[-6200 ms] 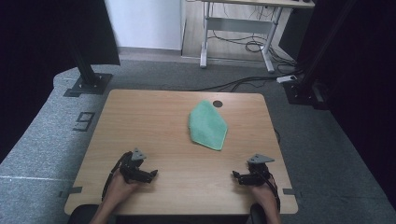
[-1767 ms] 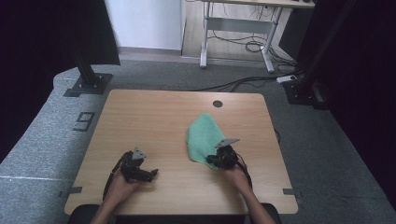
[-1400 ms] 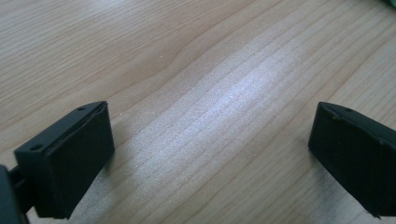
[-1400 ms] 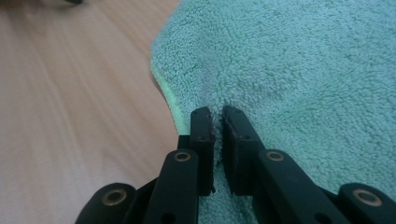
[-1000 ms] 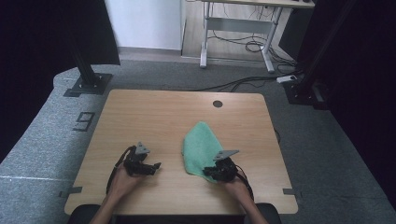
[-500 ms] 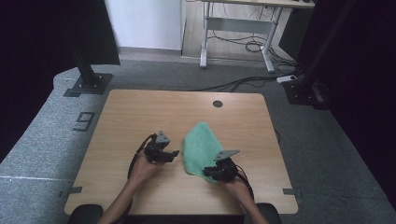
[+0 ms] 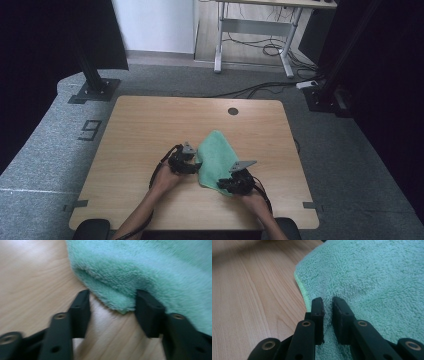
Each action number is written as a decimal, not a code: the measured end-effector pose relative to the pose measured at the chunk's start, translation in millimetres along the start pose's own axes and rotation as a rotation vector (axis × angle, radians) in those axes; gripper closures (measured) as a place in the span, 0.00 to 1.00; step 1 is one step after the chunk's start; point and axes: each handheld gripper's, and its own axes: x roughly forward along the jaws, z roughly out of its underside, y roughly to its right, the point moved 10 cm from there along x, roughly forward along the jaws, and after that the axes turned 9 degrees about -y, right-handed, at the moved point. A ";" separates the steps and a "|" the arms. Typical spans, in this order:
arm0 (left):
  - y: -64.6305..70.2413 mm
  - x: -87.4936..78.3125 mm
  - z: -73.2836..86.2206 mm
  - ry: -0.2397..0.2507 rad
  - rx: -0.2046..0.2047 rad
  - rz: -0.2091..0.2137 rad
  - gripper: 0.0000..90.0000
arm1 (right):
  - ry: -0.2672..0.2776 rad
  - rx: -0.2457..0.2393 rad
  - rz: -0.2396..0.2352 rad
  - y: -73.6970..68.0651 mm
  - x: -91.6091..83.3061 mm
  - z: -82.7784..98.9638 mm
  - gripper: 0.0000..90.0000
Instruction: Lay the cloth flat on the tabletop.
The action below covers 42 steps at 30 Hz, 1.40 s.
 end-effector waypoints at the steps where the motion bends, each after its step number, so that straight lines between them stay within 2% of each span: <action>1: 0.0 -0.2 -0.2 0.000 0.000 -0.001 0.62 | -0.001 0.000 0.000 0.0 0.0 0.0 0.87; 2: 0.7 -0.5 -0.5 -0.001 0.002 0.005 0.68 | -0.001 0.000 -0.001 0.0 0.0 0.0 0.87; 3: 1.4 -0.8 -0.5 -0.007 0.005 0.007 0.82 | -0.004 0.005 -0.001 0.0 -0.1 -0.1 0.87; 4: 2.3 -0.8 -0.6 -0.010 0.006 0.007 0.82 | -0.004 0.005 -0.001 0.0 -0.1 -0.1 0.87; 6: 4.4 -0.7 -0.8 -0.013 0.005 0.021 0.94 | -0.007 0.013 -0.002 -0.1 -0.1 -0.2 0.88; 7: 4.4 -0.8 -0.8 -0.014 0.008 0.021 0.96 | -0.007 0.015 0.000 0.0 0.0 -0.3 0.88; 11: 1.0 -4.0 0.7 -0.032 0.027 0.001 0.98 | -0.023 0.002 0.022 0.4 -0.5 -0.3 0.90; 18: -13.5 -26.8 -3.8 0.002 0.007 -0.035 0.98 | -0.050 -0.019 0.077 4.8 -5.4 1.0 0.92; 25: -32.4 -52.2 -0.2 0.024 -0.021 -0.071 0.98 | -0.020 0.008 0.128 21.9 -21.3 -0.4 0.93; 28: -38.3 -65.8 0.2 0.042 -0.031 -0.056 0.98 | 0.006 0.017 0.136 27.0 -28.4 -3.7 0.93; 30: -40.4 -79.4 -4.2 0.073 -0.042 -0.033 0.98 | 0.043 0.016 0.130 25.9 -36.2 -11.4 0.93; 32: -41.1 -82.6 -6.1 0.080 -0.042 -0.029 0.98 | 0.049 0.009 0.134 25.6 -38.2 -13.8 0.93; 34: -41.3 -84.3 -8.1 0.082 -0.053 -0.013 0.98 | 0.059 0.006 0.138 25.5 -40.2 -17.1 0.93; 36: -41.6 -77.7 -4.9 0.060 -0.059 -0.011 0.95 | 0.044 0.006 0.146 28.0 -37.5 -15.8 0.92; 37: -43.1 -72.9 -1.9 0.050 -0.057 -0.029 0.91 | 0.029 0.010 0.149 29.6 -34.7 -13.4 0.91; 38: -44.7 -68.1 1.7 0.041 -0.060 -0.045 0.75 | -0.014 0.011 0.164 35.0 -28.8 -6.1 0.86; 39: -45.9 -63.6 5.3 0.036 -0.065 -0.054 0.75 | -0.014 0.011 0.164 35.0 -28.8 -6.1 0.86; 40: -46.3 -60.1 9.1 0.030 -0.069 -0.057 0.68 | -0.029 0.010 0.172 38.0 -27.3 -3.0 0.81; 42: -46.3 -55.8 15.0 0.023 -0.069 -0.065 0.59 | -0.023 0.016 0.174 40.6 -28.6 -1.7 0.72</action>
